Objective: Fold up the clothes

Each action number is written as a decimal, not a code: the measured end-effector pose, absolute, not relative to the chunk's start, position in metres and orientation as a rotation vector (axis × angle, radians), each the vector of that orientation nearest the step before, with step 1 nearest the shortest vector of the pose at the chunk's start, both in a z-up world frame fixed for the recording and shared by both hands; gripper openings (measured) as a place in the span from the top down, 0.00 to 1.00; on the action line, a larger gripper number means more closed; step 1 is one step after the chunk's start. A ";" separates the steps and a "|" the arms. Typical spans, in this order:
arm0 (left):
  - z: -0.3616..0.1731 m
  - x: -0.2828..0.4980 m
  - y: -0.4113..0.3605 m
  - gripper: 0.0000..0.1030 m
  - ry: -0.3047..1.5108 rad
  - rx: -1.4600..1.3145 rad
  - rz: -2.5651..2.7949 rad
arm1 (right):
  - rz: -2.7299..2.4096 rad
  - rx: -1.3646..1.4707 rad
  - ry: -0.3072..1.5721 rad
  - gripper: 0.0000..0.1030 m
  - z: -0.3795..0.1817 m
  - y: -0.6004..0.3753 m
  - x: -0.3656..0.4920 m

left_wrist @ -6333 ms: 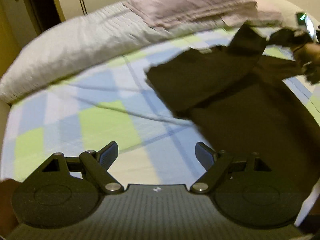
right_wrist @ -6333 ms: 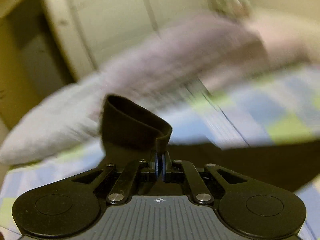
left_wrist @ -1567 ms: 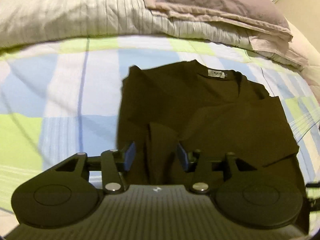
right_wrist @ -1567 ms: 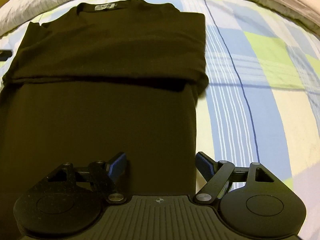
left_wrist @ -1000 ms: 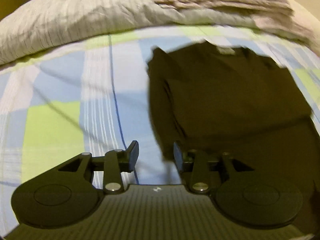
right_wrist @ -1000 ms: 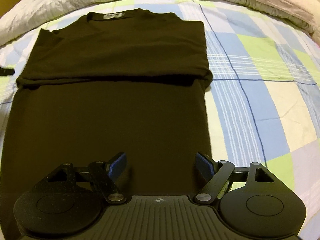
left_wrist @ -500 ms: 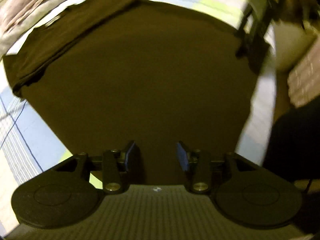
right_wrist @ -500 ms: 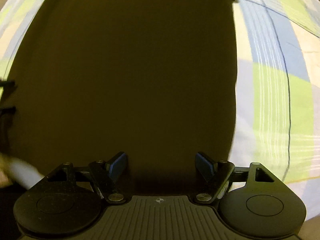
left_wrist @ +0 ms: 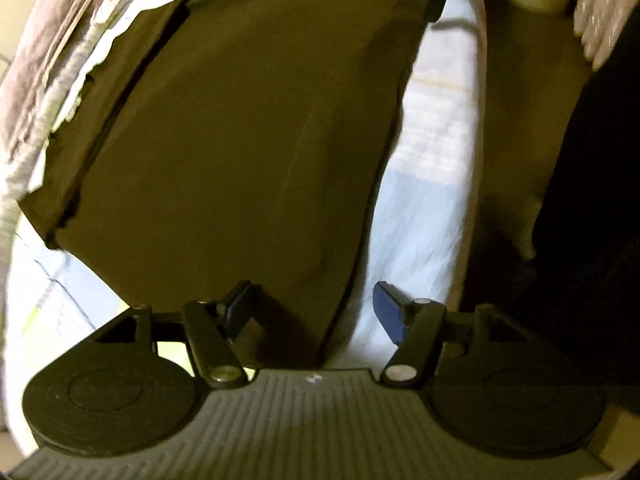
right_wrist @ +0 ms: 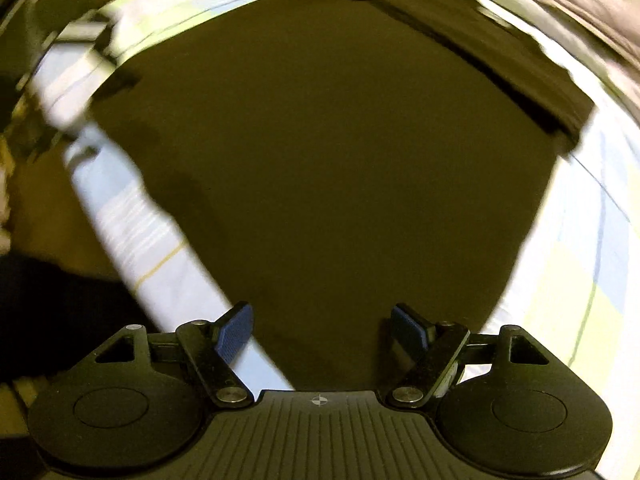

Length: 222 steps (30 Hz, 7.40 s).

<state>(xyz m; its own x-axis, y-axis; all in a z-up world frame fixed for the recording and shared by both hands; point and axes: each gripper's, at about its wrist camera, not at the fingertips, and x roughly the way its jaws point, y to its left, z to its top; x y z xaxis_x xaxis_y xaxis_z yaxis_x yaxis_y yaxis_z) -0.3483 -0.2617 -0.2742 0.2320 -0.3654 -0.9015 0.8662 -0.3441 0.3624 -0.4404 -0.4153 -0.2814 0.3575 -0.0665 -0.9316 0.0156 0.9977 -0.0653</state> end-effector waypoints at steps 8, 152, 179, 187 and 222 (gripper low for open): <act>-0.274 -0.327 -0.262 0.84 0.470 1.454 -1.313 | -0.060 -0.302 1.208 0.23 -0.300 -0.385 -0.472; -0.230 0.033 -0.429 0.70 1.152 0.382 -0.972 | -0.793 0.750 0.868 0.98 -0.264 -0.788 -0.311; -0.184 -0.069 -0.342 0.60 1.104 0.463 -0.921 | -0.623 0.730 0.900 0.27 -0.235 -0.659 -0.309; -0.208 -0.178 -0.340 0.48 1.073 0.609 -0.960 | -0.539 0.784 1.015 0.27 -0.258 -0.587 -0.303; -0.259 -0.231 -0.334 0.94 0.565 1.385 -1.103 | -0.362 -0.023 1.308 0.27 -0.278 -0.477 -0.325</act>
<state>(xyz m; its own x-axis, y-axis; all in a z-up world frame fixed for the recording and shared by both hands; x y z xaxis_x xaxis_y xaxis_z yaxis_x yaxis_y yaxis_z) -0.2310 -0.3343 -0.2590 0.4290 -0.2780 -0.8594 0.8601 -0.1651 0.4827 -0.3249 -0.4770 -0.2777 0.2120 -0.2732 -0.9383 0.2479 0.9438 -0.2188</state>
